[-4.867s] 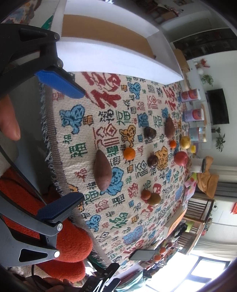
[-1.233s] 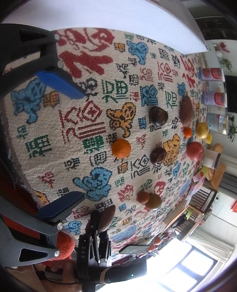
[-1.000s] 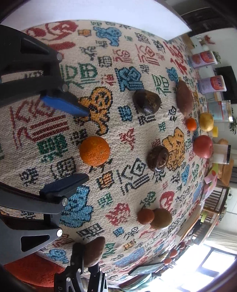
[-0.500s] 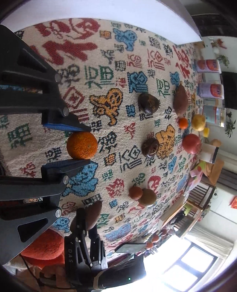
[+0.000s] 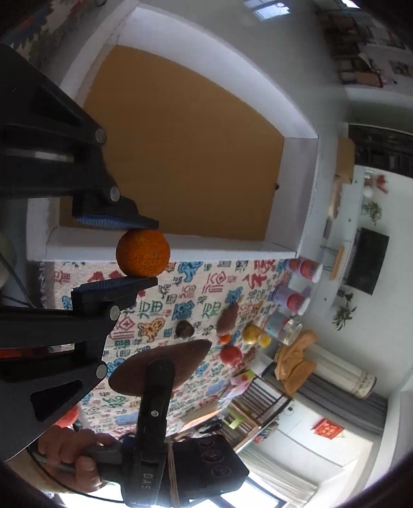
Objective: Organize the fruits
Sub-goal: 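Carry both fruits into the white-walled box and open both grippers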
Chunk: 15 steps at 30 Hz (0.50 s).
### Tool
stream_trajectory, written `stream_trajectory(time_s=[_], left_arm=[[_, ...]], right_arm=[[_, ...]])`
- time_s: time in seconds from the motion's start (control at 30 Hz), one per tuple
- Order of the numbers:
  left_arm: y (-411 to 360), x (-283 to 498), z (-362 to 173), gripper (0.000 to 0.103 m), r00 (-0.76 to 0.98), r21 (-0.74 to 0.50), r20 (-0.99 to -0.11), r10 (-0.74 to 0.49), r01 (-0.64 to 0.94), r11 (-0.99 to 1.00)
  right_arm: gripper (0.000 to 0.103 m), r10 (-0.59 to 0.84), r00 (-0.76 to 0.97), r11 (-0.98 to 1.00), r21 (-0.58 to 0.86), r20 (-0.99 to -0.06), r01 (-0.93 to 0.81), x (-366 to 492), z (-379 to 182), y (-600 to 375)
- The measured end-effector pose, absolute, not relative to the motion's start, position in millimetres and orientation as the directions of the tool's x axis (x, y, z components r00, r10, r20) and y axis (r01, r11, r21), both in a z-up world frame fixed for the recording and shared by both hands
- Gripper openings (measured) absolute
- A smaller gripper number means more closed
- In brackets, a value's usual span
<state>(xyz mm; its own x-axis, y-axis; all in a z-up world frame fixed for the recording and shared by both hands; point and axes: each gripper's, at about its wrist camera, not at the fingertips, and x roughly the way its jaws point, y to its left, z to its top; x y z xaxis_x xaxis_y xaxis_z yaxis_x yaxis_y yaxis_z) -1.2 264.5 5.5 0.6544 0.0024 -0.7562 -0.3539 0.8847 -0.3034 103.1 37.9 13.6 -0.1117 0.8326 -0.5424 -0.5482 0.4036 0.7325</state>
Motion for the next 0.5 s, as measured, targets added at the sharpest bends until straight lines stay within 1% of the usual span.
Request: stream_trajectory(time_s=[0.1,0.17,0.33,0.37,0.4,0.5], left_arm=[[306.2,-7.2,-26.2,0.027,0.586,-0.257,-0.805,0.087,-0.477,0.840],[322.6,-12.4,-43.1,0.027,0.552,-0.248,-0.827,0.103,-0.524,0.815],[338.3,-17.1,-68.3,0.028,0.508,-0.230,-0.854,0.115,-0.566,0.792],[337.2,-16.1,-68.0,0.028,0.507,-0.208,-0.851,0.140,-0.569,0.796],[337.6,-14.0,-69.1,0.028,0.501,-0.194,-0.851,0.155,-0.574,0.796],[339.5,-9.4,-71.7,0.029,0.499,-0.190,-0.850,0.167,-0.586,0.788]], right_arm=[[0.040,0.808,-0.181,0.372,0.723,-0.561,-0.582,91.5,3.8,106.7],[0.040,0.780,-0.205,0.377,0.706,-0.591,-0.600,84.6,-9.5,140.5],[0.040,0.708,-0.214,0.409,0.638,-0.673,-0.653,69.7,-43.1,199.7],[0.038,0.696,-0.178,0.425,0.600,-0.695,-0.678,65.9,-44.8,207.9],[0.041,0.692,-0.143,0.422,0.557,-0.708,-0.715,60.8,-40.8,215.5],[0.042,0.675,-0.122,0.420,0.514,-0.728,-0.748,54.2,-41.5,235.1]])
